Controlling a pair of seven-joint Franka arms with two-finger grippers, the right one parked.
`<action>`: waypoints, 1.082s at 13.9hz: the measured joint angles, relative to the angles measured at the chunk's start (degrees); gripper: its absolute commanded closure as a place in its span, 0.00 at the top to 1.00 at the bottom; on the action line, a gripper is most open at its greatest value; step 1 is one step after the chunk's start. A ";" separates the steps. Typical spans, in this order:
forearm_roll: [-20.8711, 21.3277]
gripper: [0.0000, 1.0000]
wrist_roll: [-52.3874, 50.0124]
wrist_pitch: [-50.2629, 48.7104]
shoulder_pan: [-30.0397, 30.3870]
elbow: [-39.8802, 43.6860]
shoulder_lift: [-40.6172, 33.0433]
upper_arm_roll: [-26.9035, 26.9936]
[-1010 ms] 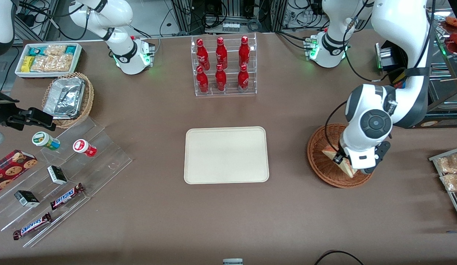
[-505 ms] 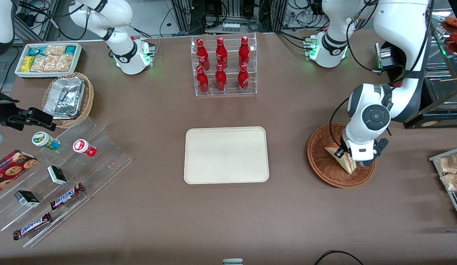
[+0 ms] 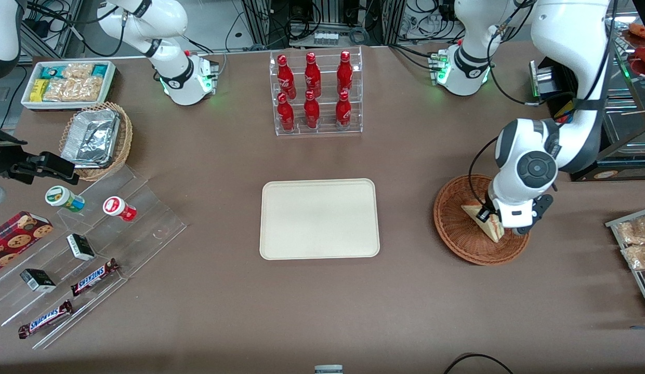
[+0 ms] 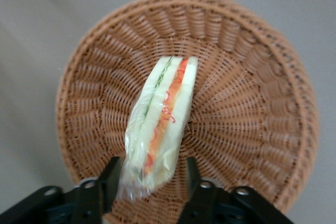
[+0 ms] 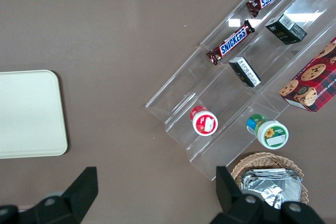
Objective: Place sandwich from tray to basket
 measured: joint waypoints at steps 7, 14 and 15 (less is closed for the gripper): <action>-0.05 1.00 10.16 -29.67 -0.40 22.16 -3.45 -3.72; -4.94 1.00 49.65 -43.83 6.75 25.22 -15.18 -0.97; -6.34 1.00 54.10 -44.56 8.48 25.21 -16.08 -0.81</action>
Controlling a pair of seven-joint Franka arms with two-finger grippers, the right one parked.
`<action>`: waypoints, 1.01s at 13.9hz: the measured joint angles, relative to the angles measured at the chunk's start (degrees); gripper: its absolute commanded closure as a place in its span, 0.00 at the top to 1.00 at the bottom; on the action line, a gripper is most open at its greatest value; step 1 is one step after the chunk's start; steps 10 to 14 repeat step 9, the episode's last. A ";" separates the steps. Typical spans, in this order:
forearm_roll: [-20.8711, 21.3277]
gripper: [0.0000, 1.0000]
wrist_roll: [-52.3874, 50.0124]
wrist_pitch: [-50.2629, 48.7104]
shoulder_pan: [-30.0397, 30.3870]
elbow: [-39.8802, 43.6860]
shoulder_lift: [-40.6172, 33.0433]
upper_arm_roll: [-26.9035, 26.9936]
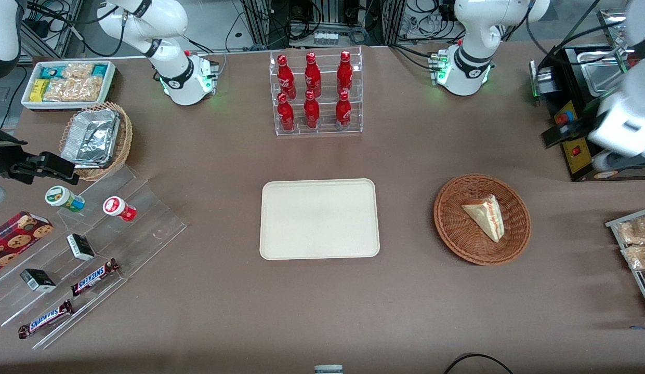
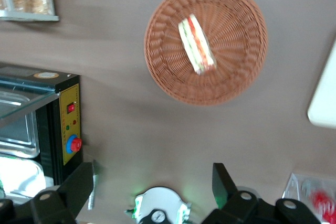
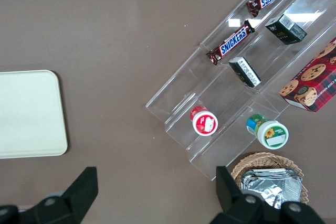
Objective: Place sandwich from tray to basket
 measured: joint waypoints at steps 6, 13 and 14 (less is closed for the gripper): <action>-3.47 1.00 4.12 -0.03 0.41 2.01 -0.28 -1.02; -3.48 1.00 4.13 -0.34 0.07 2.43 -0.20 -1.12; -3.48 1.00 4.13 -0.34 0.07 2.43 -0.20 -1.12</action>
